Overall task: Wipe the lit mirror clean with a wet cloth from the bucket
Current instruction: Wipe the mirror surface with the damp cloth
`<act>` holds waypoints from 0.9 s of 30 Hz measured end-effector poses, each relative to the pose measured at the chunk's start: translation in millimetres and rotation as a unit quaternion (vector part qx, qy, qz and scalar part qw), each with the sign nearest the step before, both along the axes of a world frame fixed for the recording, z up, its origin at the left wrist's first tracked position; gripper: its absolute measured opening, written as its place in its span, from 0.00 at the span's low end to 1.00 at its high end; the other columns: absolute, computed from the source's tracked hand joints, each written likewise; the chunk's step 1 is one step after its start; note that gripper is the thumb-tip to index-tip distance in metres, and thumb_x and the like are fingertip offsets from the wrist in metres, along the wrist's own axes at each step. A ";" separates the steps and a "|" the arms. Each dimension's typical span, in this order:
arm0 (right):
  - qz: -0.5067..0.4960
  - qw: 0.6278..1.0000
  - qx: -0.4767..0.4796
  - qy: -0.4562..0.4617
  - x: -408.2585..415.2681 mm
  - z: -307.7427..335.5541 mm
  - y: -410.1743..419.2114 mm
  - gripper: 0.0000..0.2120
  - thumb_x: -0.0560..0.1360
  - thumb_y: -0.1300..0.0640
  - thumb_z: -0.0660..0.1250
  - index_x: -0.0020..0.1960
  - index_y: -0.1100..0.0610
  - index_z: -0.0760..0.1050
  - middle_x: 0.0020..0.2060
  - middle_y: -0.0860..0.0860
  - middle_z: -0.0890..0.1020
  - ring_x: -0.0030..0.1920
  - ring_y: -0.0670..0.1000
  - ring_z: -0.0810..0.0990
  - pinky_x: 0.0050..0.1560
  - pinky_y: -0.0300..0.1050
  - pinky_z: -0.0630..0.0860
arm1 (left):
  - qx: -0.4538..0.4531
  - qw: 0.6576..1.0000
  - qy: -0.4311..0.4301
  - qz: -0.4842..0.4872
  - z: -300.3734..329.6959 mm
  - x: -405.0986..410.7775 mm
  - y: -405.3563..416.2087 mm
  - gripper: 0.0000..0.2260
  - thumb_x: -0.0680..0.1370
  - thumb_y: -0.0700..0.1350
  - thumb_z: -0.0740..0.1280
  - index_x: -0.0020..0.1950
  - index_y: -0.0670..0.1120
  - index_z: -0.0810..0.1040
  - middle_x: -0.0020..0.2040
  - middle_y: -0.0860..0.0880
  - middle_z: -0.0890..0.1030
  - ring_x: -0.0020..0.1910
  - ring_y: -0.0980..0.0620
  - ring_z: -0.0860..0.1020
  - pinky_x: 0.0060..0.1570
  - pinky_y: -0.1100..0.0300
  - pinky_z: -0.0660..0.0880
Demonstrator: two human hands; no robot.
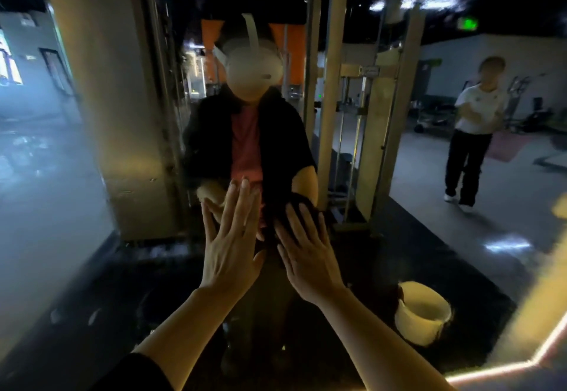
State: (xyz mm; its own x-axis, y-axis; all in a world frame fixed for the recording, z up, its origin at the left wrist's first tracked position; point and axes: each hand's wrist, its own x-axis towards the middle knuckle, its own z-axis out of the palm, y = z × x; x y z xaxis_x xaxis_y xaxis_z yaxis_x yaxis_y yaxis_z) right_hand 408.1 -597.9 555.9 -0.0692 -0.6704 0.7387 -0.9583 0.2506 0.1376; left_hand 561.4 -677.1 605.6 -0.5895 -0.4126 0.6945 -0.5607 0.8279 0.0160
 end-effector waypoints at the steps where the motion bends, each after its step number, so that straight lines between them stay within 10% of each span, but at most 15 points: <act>1: -0.006 1.000 -0.002 0.001 -9.8 -3.2 6.5 0.23 0.83 0.51 0.53 0.77 0.49 0.59 0.79 0.51 0.51 0.80 0.54 0.44 0.78 0.57 0.44 | -0.005 1.000 -0.007 -0.001 -3.1 -2.4 0.2 0.55 0.63 0.48 0.81 0.80 0.42 0.51 0.81 0.43 0.47 0.80 0.43 0.48 0.71 0.28 0.53; 8: -0.050 0.962 -0.178 -0.200 -28.6 -1.6 39.7 0.36 0.70 0.68 0.66 0.76 0.55 0.60 0.77 0.58 0.59 0.76 0.62 0.59 0.64 0.59 0.75 | -0.002 1.000 -0.018 0.000 -16.7 -13.6 4.2 0.57 0.63 0.48 0.81 0.81 0.44 0.47 0.81 0.43 0.46 0.80 0.42 0.47 0.70 0.28 0.52; 14: 0.001 0.982 -0.146 -0.121 -20.5 -7.3 30.9 0.37 0.61 0.70 0.79 0.66 0.57 0.68 0.69 0.58 0.65 0.69 0.61 0.65 0.55 0.50 0.76 | -0.003 1.000 -0.026 -0.011 -27.6 -24.7 13.4 0.55 0.64 0.49 0.79 0.81 0.44 0.48 0.81 0.42 0.46 0.80 0.42 0.46 0.72 0.29 0.48; 19: -0.175 0.911 -0.287 -0.238 -55.5 -6.2 53.5 0.16 0.69 0.66 0.67 0.56 0.60 0.77 0.61 0.58 0.75 0.62 0.62 0.72 0.59 0.56 0.76 | -0.008 0.998 -0.067 0.014 -29.9 -25.4 12.6 0.53 0.65 0.45 0.79 0.80 0.42 0.49 0.81 0.41 0.45 0.79 0.41 0.44 0.70 0.27 0.51; 27: -0.015 0.880 -0.252 -0.401 0.2 -12.5 30.3 0.11 0.71 0.62 0.67 0.54 0.57 0.76 0.63 0.54 0.71 0.65 0.51 0.71 0.64 0.39 0.73 | -0.008 0.999 -0.039 0.003 -35.4 -27.5 16.0 0.52 0.66 0.47 0.79 0.80 0.42 0.49 0.81 0.42 0.46 0.79 0.42 0.46 0.72 0.29 0.49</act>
